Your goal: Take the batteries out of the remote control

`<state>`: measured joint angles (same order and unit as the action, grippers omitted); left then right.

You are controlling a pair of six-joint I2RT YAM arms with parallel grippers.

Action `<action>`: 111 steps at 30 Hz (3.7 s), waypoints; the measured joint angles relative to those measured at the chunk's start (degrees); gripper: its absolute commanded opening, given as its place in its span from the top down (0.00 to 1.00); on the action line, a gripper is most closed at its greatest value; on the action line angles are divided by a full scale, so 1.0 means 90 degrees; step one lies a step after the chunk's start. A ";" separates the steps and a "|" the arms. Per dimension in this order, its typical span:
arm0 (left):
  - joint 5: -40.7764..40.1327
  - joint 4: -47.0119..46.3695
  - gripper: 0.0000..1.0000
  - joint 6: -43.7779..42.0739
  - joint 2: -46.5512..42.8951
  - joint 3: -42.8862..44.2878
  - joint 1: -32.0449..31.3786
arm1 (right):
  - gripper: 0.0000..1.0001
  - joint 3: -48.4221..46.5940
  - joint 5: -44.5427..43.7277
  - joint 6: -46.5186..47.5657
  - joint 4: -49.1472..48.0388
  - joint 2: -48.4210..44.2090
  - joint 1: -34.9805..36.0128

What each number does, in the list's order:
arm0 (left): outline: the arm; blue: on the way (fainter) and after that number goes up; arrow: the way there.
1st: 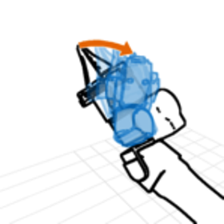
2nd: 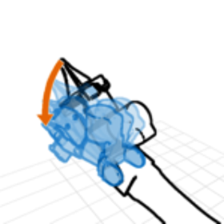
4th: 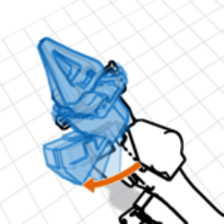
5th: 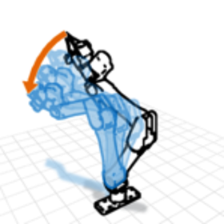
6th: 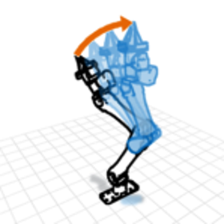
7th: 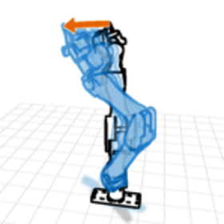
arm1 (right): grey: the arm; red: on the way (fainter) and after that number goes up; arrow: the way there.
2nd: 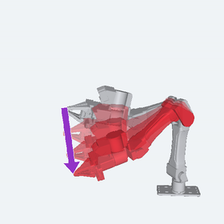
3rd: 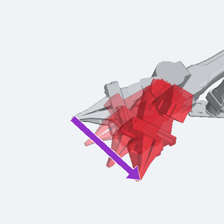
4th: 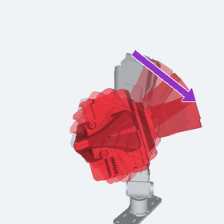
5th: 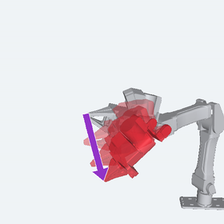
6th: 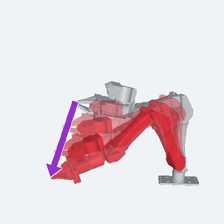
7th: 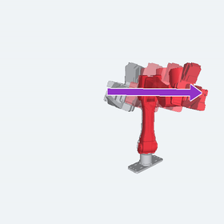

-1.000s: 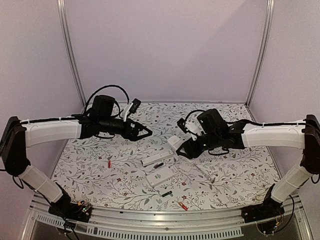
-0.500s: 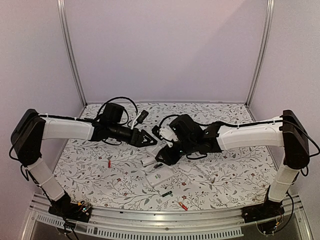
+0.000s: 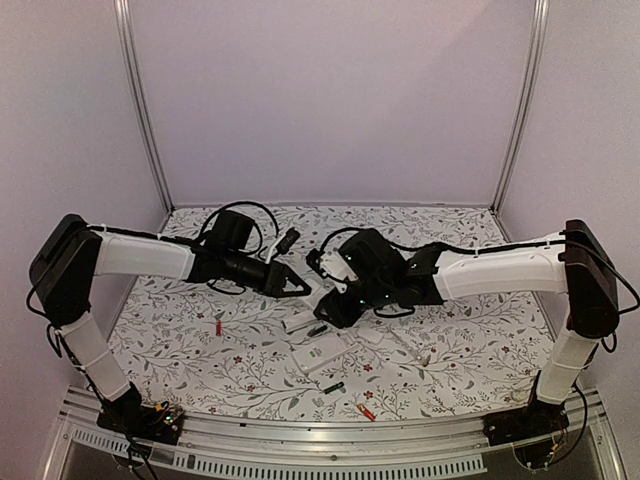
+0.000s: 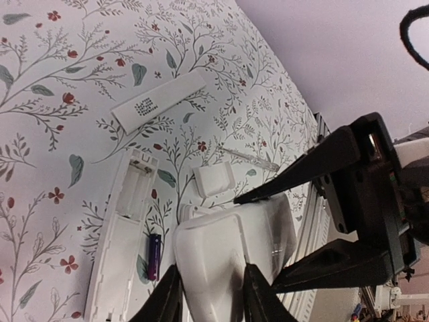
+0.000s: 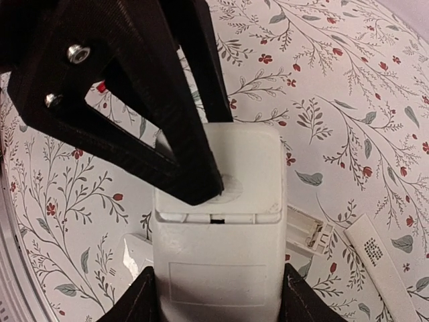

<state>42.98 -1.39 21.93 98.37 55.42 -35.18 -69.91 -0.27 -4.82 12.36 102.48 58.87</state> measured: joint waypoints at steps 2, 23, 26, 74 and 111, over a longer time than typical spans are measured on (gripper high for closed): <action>-0.0005 0.0010 0.76 0.0017 0.0005 0.0015 0.0024 | 0.72 0.0000 -0.0061 0.0039 0.0015 0.0000 0.0000; 0.0029 0.0027 0.84 0.0114 0.0005 0.0090 0.0138 | 0.75 0.0039 -0.0338 0.0010 0.0000 0.0000 0.0041; 0.0058 0.0007 0.86 0.0165 0.0005 0.0095 0.0192 | 0.75 0.0051 -0.0415 0.0005 -0.0022 0.0002 0.0049; -0.1654 -0.0097 0.37 -0.0236 -0.1394 -0.0228 0.0648 | 0.75 0.2378 -0.1030 -0.2448 0.0544 -0.1345 -0.2533; -0.1885 0.0542 0.33 -0.0440 -0.1739 -0.0223 0.0265 | 0.36 0.0758 -0.1117 -0.4971 0.0551 0.0573 -0.2246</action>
<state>26.02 3.49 17.98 82.72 53.41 -32.80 -63.09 -10.33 -49.56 17.32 107.63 38.65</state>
